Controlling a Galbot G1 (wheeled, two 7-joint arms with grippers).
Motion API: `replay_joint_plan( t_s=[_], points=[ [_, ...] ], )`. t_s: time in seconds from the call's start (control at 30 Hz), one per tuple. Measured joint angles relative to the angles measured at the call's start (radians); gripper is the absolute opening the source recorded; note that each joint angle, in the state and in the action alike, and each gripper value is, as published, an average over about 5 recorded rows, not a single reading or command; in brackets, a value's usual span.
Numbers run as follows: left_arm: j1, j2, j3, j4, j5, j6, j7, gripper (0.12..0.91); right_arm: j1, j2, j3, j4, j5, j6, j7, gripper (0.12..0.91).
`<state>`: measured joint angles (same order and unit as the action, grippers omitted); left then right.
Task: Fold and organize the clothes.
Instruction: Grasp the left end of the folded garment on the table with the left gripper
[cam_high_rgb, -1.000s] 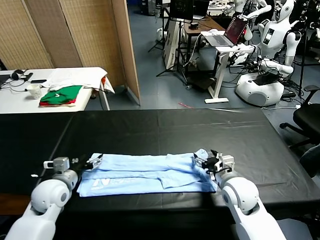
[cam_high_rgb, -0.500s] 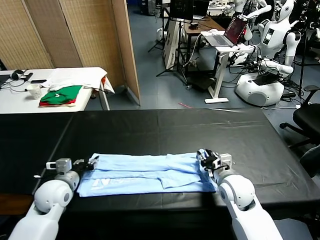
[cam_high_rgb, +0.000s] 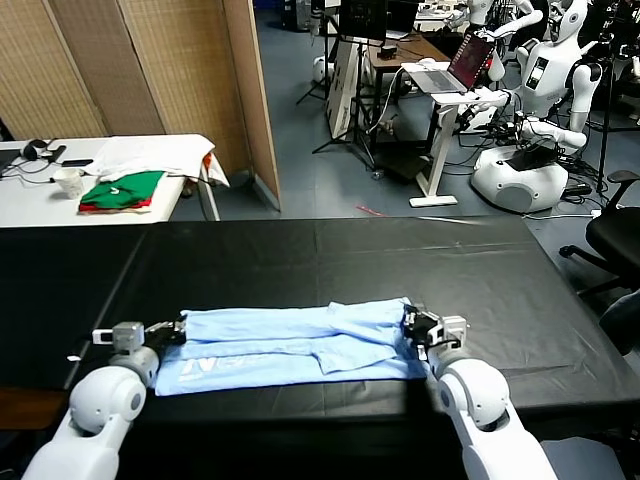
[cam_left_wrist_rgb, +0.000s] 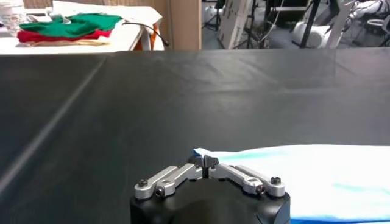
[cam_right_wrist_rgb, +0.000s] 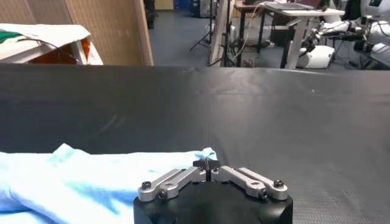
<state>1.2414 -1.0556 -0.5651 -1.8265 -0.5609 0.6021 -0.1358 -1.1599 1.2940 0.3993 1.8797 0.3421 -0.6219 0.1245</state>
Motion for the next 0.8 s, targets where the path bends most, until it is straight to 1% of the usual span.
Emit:
replay_joint_plan(
  t_s=[0.07, 0.17, 0.2, 0.27, 0.3, 0.33, 0.4, 0.43, 0.47, 0.53, 0.57, 0.63, 0.67, 0.7, 0.77, 0.8],
  points=[
    [0.000, -0.002, -0.002, 0.003, 0.004, -0.004, -0.004, 0.150, -0.004, 0.002, 0.004, -0.002, 0.002, 0.012, -0.006, 0.140],
    [0.003, -0.004, -0.004, 0.004, 0.003, -0.008, -0.002, 0.150, -0.006, 0.003, 0.006, -0.006, 0.005, 0.043, -0.029, 0.147],
    [0.005, -0.006, -0.004, 0.003, 0.003, -0.011, 0.001, 0.150, -0.007, 0.003, 0.007, -0.005, 0.005, 0.055, -0.037, 0.166],
    [0.008, -0.011, -0.007, -0.001, 0.005, -0.026, 0.009, 0.160, -0.012, 0.004, 0.011, 0.002, 0.007, 0.080, -0.052, 0.241],
    [0.009, -0.014, -0.009, -0.003, 0.009, -0.036, 0.012, 0.169, -0.016, 0.004, 0.014, 0.008, 0.007, 0.090, -0.058, 0.295],
    [0.011, -0.018, -0.012, -0.006, 0.014, -0.047, 0.015, 0.196, -0.021, 0.004, 0.018, 0.016, 0.007, 0.098, -0.063, 0.367],
    [0.016, -0.024, -0.020, -0.012, 0.031, -0.070, 0.015, 0.290, -0.034, 0.000, 0.027, 0.038, 0.008, 0.108, -0.070, 0.481],
    [0.020, -0.026, -0.024, -0.015, 0.043, -0.081, 0.014, 0.346, -0.043, -0.004, 0.033, 0.051, 0.009, 0.111, -0.072, 0.556],
    [0.024, -0.027, -0.029, -0.018, 0.055, -0.092, 0.013, 0.422, -0.053, -0.008, 0.039, 0.066, 0.009, 0.112, -0.074, 0.613],
    [0.034, -0.026, -0.038, -0.026, 0.073, -0.106, 0.011, 0.536, -0.076, -0.016, 0.053, 0.098, 0.012, 0.113, -0.077, 0.727],
    [0.041, -0.026, -0.043, -0.030, 0.077, -0.109, 0.011, 0.611, -0.089, -0.020, 0.060, 0.114, 0.015, 0.113, -0.078, 0.778],
    [0.058, -0.028, -0.057, -0.044, 0.073, -0.110, 0.011, 0.723, -0.117, -0.027, 0.077, 0.145, 0.023, 0.114, -0.081, 0.852],
    [0.069, -0.031, -0.064, -0.052, 0.068, -0.109, 0.011, 0.786, -0.132, -0.031, 0.086, 0.160, 0.027, 0.115, -0.083, 0.872],
    [0.080, -0.034, -0.072, -0.062, 0.062, -0.107, 0.011, 0.830, -0.146, -0.034, 0.095, 0.173, 0.030, 0.117, -0.085, 0.893],
    [0.108, -0.046, -0.090, -0.085, 0.051, -0.105, 0.012, 0.885, -0.174, -0.040, 0.110, 0.195, 0.034, 0.121, -0.089, 0.902],
    [0.123, -0.053, -0.099, -0.097, 0.047, -0.105, 0.012, 0.896, -0.187, -0.042, 0.115, 0.203, 0.035, 0.123, -0.090, 0.905]
  ],
)
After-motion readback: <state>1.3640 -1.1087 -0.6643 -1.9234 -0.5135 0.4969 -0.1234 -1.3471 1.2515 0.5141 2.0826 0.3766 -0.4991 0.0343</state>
